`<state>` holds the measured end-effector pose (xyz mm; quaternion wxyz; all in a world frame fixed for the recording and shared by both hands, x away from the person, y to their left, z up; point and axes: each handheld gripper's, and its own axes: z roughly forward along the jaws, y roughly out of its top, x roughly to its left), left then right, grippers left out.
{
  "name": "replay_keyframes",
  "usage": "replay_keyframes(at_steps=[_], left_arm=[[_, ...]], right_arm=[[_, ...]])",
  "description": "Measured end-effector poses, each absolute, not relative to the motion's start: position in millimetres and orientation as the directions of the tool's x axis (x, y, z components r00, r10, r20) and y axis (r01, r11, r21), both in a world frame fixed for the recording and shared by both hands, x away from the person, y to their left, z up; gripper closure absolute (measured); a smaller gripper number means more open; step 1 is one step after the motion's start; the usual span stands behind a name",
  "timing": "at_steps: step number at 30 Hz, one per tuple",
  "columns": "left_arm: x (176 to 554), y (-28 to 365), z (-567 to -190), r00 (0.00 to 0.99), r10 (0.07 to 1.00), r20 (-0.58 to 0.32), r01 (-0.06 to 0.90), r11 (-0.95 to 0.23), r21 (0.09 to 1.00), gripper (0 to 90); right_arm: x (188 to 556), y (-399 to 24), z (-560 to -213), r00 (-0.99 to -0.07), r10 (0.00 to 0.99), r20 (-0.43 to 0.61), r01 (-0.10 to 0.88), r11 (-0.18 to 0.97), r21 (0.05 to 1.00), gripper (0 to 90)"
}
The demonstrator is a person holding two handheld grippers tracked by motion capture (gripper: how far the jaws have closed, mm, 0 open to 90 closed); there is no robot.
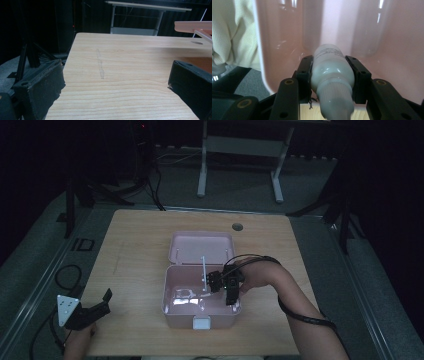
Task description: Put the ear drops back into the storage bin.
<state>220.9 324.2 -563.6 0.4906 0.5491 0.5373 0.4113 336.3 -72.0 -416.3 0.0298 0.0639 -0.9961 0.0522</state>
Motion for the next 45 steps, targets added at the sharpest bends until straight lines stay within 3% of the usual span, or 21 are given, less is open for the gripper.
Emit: replay_keyframes(at_steps=[30,45], left_arm=[[221,324,-564,0.088,0.993,-0.078,0.185,0.061,0.981,0.5],[221,324,-564,0.090,0.993,-0.075,0.185,0.058,0.981,0.5]], right_arm=[[337,-57,-482,-0.973,-0.218,0.071,-0.226,0.962,-0.155,59.6],[333,-57,-489,-0.975,-0.216,0.044,-0.220,0.957,-0.188,59.3]])
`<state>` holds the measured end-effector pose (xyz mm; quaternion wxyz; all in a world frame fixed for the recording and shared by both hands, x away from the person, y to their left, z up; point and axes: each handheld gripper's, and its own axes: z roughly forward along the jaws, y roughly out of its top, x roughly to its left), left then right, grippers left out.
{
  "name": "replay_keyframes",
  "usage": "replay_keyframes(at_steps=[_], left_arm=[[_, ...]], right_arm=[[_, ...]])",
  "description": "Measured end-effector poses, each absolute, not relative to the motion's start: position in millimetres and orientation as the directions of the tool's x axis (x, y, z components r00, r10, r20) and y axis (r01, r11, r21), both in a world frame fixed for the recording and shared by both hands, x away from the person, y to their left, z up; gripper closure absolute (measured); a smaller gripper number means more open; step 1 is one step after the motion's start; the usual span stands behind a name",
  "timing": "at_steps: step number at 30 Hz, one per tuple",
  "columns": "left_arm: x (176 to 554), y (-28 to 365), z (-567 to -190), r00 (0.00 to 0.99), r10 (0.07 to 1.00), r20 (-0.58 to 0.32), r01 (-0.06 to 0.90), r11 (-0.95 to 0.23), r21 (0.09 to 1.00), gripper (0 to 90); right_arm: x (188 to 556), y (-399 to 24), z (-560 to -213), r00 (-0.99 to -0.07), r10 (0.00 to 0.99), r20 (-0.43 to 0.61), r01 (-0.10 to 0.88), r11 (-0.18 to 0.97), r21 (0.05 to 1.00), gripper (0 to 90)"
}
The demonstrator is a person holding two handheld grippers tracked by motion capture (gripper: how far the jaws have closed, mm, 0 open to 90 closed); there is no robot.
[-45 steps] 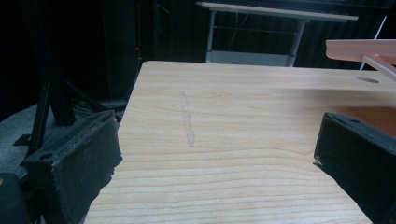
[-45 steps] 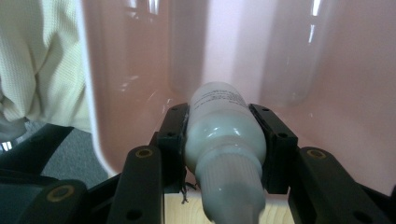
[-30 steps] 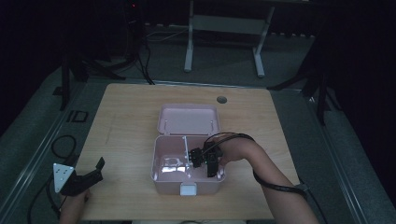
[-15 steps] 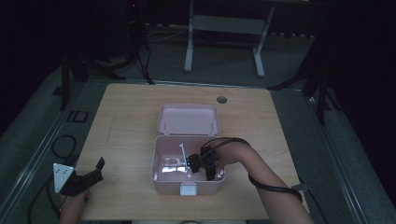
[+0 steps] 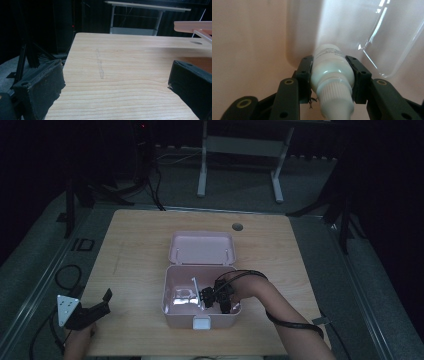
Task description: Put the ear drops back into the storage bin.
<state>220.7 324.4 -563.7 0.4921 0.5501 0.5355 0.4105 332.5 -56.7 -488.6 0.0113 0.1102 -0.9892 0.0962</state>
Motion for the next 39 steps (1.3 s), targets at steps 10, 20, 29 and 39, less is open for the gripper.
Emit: replay_keyframes(at_steps=[10,20,29,39], left_arm=[[221,324,-564,0.089,0.993,-0.073,0.184,0.056,0.981,0.5],[221,324,-564,0.089,0.993,-0.074,0.184,0.056,0.981,0.5],[221,324,-564,0.088,0.993,-0.074,0.185,0.057,0.981,0.5],[221,324,-564,0.089,0.993,-0.076,0.182,0.059,0.981,0.5]], right_arm=[[332,-58,-487,-0.978,-0.200,0.054,-0.207,0.963,-0.173,55.4],[333,-59,-480,-0.980,-0.190,0.052,-0.196,0.968,-0.155,51.5],[337,-61,-437,-0.986,-0.164,0.004,-0.164,0.985,-0.053,35.6],[337,-74,-397,-0.989,-0.136,-0.054,-0.139,0.988,0.066,17.2]])
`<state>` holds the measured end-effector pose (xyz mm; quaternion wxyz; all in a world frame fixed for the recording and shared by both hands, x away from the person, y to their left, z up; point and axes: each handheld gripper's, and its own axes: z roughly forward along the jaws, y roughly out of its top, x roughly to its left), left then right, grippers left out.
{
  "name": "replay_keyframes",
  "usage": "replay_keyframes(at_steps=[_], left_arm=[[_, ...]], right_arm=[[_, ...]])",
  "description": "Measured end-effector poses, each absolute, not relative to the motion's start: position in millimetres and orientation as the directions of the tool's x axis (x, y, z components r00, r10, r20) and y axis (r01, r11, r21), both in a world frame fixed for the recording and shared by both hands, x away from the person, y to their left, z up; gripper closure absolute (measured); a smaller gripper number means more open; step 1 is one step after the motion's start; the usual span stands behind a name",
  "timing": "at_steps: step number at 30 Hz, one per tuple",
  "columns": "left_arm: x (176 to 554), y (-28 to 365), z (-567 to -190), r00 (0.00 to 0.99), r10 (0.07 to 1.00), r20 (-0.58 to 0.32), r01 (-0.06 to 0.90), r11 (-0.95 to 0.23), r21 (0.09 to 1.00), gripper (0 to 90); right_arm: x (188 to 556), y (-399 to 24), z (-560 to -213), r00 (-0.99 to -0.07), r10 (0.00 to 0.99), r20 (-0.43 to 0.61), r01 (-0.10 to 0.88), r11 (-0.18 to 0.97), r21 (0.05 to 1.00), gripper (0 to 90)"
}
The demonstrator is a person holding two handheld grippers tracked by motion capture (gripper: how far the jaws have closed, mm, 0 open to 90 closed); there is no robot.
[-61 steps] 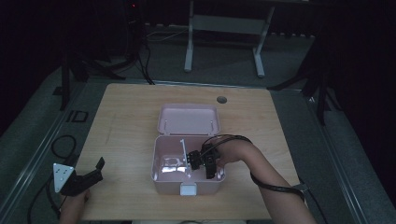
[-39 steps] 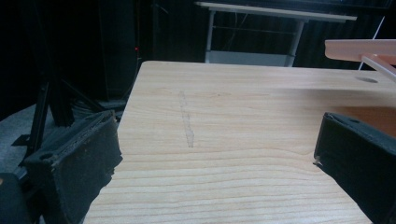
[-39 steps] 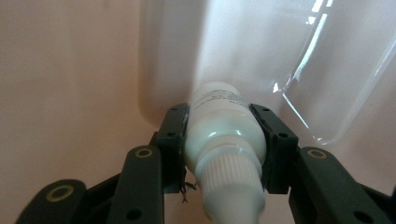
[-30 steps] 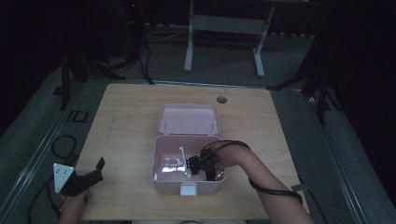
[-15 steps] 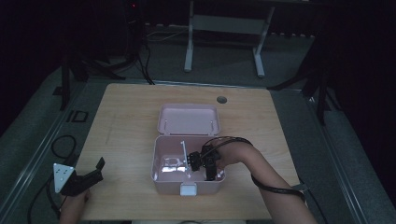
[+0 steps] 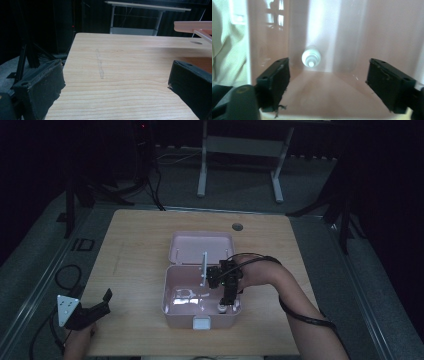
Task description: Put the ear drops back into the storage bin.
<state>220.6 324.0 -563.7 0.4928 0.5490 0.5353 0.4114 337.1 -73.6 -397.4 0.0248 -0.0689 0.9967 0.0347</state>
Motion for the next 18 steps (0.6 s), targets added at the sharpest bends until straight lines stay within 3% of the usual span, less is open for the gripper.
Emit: replay_keyframes(at_steps=[2,7,18], left_arm=[[221,324,-564,0.089,0.993,-0.075,0.183,0.058,0.981,0.5],[221,324,-564,0.089,0.993,-0.075,0.185,0.057,0.981,0.5],[221,324,-564,0.088,0.993,-0.077,0.183,0.060,0.981,0.5]], right_arm=[[338,-82,-381,-0.990,-0.123,-0.066,-0.130,0.984,0.122,13.8],[340,-97,-368,-0.990,-0.097,-0.105,-0.110,0.986,0.128,14.3],[348,-137,-374,-0.992,-0.017,-0.126,-0.036,0.988,0.152,14.4]])
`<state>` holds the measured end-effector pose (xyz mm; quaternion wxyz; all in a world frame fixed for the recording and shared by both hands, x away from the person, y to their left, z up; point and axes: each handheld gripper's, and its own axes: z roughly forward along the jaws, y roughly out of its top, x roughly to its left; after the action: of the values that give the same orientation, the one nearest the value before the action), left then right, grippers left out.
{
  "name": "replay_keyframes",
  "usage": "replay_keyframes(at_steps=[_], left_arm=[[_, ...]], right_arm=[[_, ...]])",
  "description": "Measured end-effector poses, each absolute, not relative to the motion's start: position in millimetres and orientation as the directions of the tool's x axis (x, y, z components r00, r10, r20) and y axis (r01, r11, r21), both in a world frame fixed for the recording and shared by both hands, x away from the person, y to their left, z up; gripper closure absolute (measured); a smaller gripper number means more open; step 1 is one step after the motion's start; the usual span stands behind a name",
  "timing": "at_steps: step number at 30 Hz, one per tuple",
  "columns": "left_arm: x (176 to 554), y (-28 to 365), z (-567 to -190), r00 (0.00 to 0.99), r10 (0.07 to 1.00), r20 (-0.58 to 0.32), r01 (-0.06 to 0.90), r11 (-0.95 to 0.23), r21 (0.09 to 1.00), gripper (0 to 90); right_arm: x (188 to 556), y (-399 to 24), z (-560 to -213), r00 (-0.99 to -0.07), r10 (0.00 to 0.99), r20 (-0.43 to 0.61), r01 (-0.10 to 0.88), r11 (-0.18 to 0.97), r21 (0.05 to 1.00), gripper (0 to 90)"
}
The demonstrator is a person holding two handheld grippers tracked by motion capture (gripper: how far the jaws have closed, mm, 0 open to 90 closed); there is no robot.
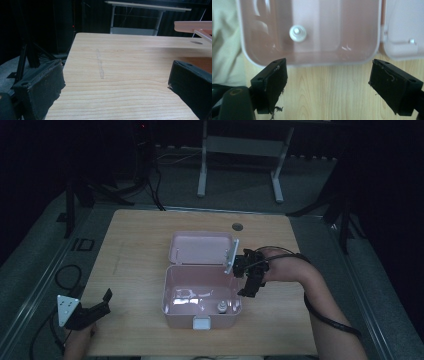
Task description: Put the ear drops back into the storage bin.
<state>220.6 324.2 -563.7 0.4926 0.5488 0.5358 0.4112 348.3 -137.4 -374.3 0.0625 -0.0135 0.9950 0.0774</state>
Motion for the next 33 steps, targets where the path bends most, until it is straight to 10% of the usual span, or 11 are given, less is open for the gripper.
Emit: replay_keyframes(at_steps=[33], left_arm=[[221,324,-564,0.089,0.993,-0.076,0.184,0.059,0.981,0.5]], right_arm=[[371,-246,-506,-0.873,0.444,-0.204,0.304,0.820,0.485,14.0]])
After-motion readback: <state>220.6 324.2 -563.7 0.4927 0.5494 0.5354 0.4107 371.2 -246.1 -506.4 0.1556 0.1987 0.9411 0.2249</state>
